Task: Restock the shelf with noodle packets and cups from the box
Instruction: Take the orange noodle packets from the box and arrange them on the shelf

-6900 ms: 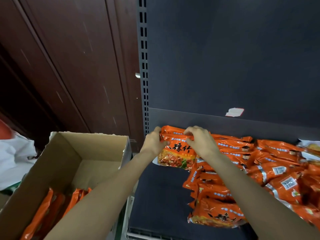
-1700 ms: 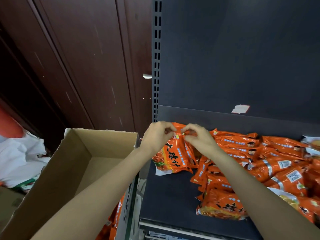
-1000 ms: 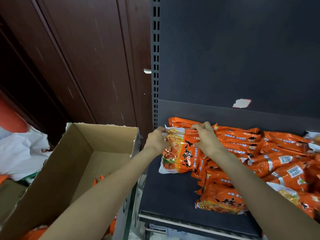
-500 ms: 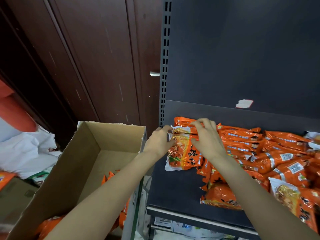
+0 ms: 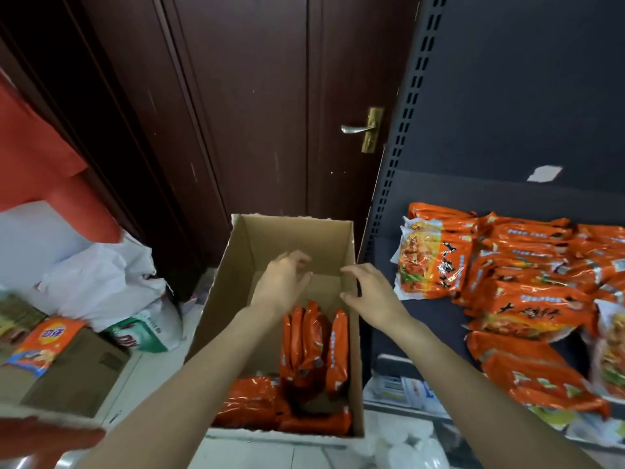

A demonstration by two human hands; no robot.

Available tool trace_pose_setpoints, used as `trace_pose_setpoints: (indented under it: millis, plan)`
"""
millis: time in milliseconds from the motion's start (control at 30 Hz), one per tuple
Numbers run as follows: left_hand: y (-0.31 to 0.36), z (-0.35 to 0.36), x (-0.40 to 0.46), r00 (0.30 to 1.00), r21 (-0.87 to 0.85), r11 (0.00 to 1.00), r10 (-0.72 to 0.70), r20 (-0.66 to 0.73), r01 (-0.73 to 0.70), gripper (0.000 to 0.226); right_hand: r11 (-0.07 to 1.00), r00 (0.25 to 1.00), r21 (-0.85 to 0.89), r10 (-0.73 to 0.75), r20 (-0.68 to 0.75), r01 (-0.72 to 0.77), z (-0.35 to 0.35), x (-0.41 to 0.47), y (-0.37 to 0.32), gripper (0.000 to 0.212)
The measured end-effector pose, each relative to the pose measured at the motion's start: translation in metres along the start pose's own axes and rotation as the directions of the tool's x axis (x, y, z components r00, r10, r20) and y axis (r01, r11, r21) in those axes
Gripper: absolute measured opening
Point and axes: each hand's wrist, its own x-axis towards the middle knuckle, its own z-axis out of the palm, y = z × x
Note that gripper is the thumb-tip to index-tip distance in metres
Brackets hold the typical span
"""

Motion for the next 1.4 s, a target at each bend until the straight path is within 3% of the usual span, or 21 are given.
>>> trace_pose_setpoints:
  millis: [133, 300, 533, 667, 800, 867, 1067, 1200, 1300, 1400]
  plan:
    - [-0.038, 0.001, -0.010, 0.981, 0.016, 0.992, -0.124, 0.148, 0.123, 0.028, 0.996, 0.997, -0.051, 0.076, 0.012, -0.075, 0.031, -0.009, -0.013, 0.046]
    - [-0.058, 0.019, -0.018, 0.926, 0.026, 0.976, -0.212, 0.312, 0.214, 0.040, 0.990, 0.991, -0.076, 0.110, -0.079, -0.116, 0.051, -0.021, -0.013, 0.055]
    - [-0.077, 0.050, -0.017, 0.872, 0.144, 0.962, -0.270, 0.408, 0.230, 0.078, 0.995, 0.992, -0.077, 0.050, -0.112, -0.059, 0.053, -0.025, -0.005, 0.051]
    - [-0.083, 0.066, -0.021, 0.847, 0.093, 0.934, -0.352, 0.398, 0.345, 0.079, 0.996, 0.992, 0.039, 0.081, -0.101, -0.077, 0.048, -0.030, -0.007, 0.054]
    - [-0.091, 0.072, -0.020, 0.904, -0.002, 0.938, -0.332, 0.270, 0.346, 0.034, 0.996, 0.993, 0.044, 0.082, -0.084, -0.078, 0.044, -0.028, -0.004, 0.051]
    - [-0.091, 0.070, -0.019, 0.921, -0.023, 0.942, -0.323, 0.217, 0.335, 0.026, 0.996, 0.994, 0.035, 0.080, -0.072, -0.078, 0.044, -0.027, -0.001, 0.051]
    - [-0.088, 0.057, -0.017, 0.963, -0.087, 0.964, -0.238, 0.125, 0.249, 0.027, 0.997, 0.996, -0.002, 0.073, -0.059, -0.073, 0.042, -0.024, 0.002, 0.053]
    - [-0.091, 0.038, -0.024, 0.970, -0.158, 0.959, -0.226, 0.086, 0.237, 0.031, 0.984, 0.994, -0.176, 0.001, -0.113, -0.021, 0.045, -0.021, -0.015, 0.052]
    - [-0.094, 0.028, -0.032, 0.964, -0.213, 0.941, -0.249, 0.096, 0.264, 0.032, 0.989, 0.999, -0.141, -0.050, -0.002, 0.049, 0.059, -0.015, -0.036, 0.047]
    - [-0.099, 0.025, -0.037, 0.954, -0.270, 0.916, -0.276, 0.115, 0.297, 0.030, 0.999, 0.992, -0.039, 0.004, 0.127, 0.001, 0.087, -0.002, -0.047, 0.049]
